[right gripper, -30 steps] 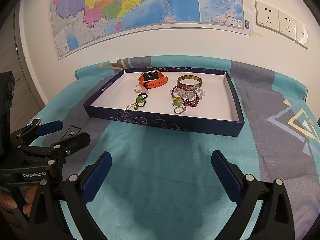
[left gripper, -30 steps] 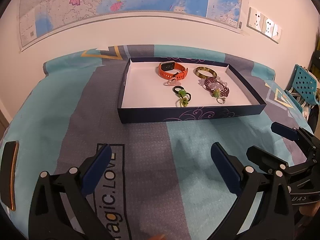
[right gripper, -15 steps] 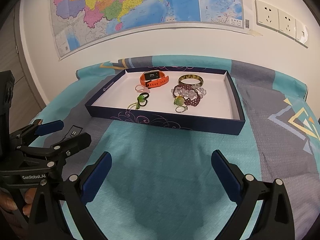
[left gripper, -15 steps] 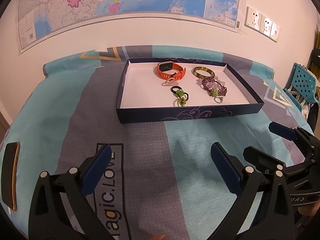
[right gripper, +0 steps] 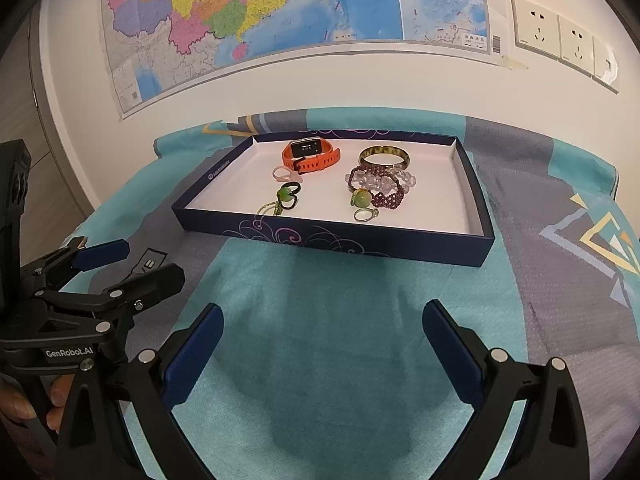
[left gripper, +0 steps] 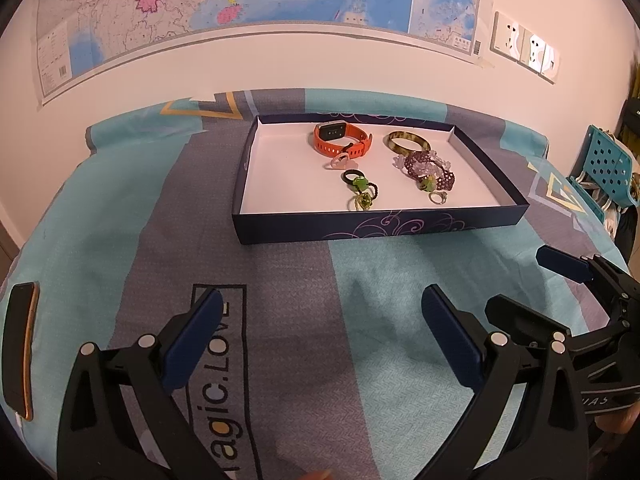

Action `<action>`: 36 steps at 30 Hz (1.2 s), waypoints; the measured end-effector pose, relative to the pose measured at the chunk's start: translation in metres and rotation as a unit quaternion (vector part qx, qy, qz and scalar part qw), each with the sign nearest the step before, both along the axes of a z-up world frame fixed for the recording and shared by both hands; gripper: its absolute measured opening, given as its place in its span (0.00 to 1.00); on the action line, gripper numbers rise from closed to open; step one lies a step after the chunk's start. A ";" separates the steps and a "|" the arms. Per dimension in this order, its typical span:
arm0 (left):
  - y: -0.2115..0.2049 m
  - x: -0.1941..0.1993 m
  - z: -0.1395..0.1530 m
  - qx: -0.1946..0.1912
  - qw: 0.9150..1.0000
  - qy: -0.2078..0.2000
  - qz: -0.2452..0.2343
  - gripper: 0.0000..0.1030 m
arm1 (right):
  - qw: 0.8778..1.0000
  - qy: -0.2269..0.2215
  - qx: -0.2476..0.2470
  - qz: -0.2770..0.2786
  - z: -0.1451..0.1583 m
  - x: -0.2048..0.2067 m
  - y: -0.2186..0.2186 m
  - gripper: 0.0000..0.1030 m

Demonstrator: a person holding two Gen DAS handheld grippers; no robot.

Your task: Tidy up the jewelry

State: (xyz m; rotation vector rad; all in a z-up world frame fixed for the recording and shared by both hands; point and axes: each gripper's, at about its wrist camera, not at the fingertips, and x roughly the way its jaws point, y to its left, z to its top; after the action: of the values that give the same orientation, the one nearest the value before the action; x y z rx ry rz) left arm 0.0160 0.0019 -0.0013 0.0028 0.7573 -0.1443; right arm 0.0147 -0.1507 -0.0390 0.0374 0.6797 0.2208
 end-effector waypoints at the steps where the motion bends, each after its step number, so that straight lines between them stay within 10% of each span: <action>1: 0.000 0.000 0.000 0.000 1.000 0.000 0.000 0.95 | 1.000 0.000 0.000 -0.001 0.000 0.000 0.000 0.93; 36: 0.002 0.003 -0.004 0.000 1.000 0.006 0.003 0.95 | 1.000 0.005 0.005 -0.005 -0.002 0.001 -0.004 0.93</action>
State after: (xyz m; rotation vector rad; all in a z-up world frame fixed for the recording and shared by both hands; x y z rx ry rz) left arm 0.0187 0.0035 -0.0055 -0.0011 0.7701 -0.1391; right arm 0.0159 -0.1548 -0.0410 0.0524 0.6880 0.2139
